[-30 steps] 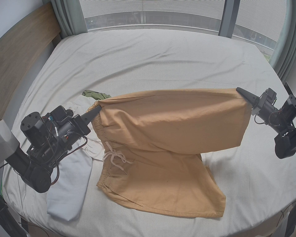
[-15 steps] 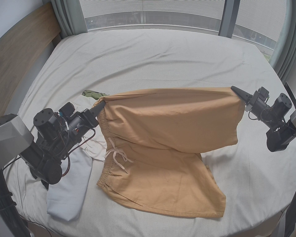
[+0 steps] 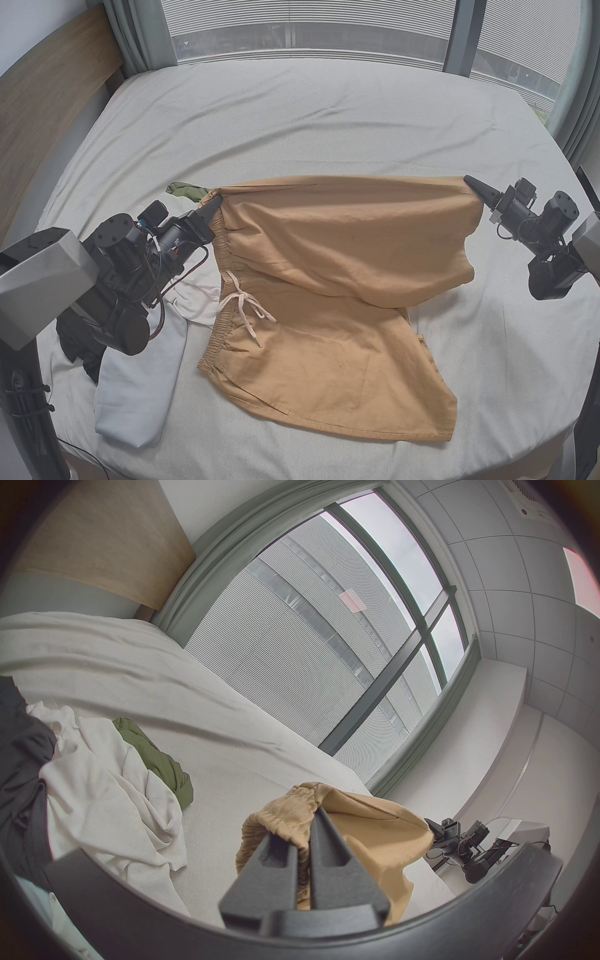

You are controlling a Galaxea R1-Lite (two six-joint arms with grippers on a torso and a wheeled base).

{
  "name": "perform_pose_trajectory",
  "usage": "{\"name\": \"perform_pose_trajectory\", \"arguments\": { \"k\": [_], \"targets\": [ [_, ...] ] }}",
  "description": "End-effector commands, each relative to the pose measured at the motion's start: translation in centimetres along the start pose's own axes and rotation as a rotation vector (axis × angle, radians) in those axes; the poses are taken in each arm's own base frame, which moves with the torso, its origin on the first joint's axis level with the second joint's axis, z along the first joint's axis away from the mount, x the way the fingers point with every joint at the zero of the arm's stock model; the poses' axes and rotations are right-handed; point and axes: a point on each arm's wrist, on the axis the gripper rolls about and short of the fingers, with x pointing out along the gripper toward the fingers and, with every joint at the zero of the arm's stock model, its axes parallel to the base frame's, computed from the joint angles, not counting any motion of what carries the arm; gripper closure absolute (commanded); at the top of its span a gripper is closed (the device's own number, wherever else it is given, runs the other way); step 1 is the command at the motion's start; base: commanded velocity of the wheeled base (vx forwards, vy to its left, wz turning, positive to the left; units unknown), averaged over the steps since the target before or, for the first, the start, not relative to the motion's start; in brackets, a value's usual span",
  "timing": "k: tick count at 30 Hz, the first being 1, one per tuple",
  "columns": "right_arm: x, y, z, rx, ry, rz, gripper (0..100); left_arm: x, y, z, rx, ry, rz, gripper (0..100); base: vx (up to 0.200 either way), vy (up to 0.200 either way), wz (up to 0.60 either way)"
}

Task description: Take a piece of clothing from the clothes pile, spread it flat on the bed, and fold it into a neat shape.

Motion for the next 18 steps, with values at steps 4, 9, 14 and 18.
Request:
{"name": "perform_pose_trajectory", "arguments": {
  "k": [4, 9, 14, 18],
  "targets": [
    [0.0, -1.1, -0.6, 0.009, 0.006, -0.01, 100, 1.0, 1.6, -2.0, -0.01, 0.02, 0.014, 100, 0.0, 0.0, 0.0],
    [0.2, -1.4, -0.6, 0.007, 0.004, -0.008, 0, 1.2, 1.6, -2.1, -0.038, 0.017, 0.009, 0, 0.0, 0.0, 0.0],
    [0.2, -2.4, -0.3, 0.001, -0.007, -0.014, 0, 2.3, 1.7, -1.9, -0.099, 0.006, 0.005, 0, 0.0, 0.0, 0.0],
    [-0.9, -2.2, -0.4, 0.008, -0.008, -0.04, 0, 3.2, 2.3, -2.3, -0.108, 0.001, 0.079, 0, 0.0, 0.0, 0.0]
  ]
}}
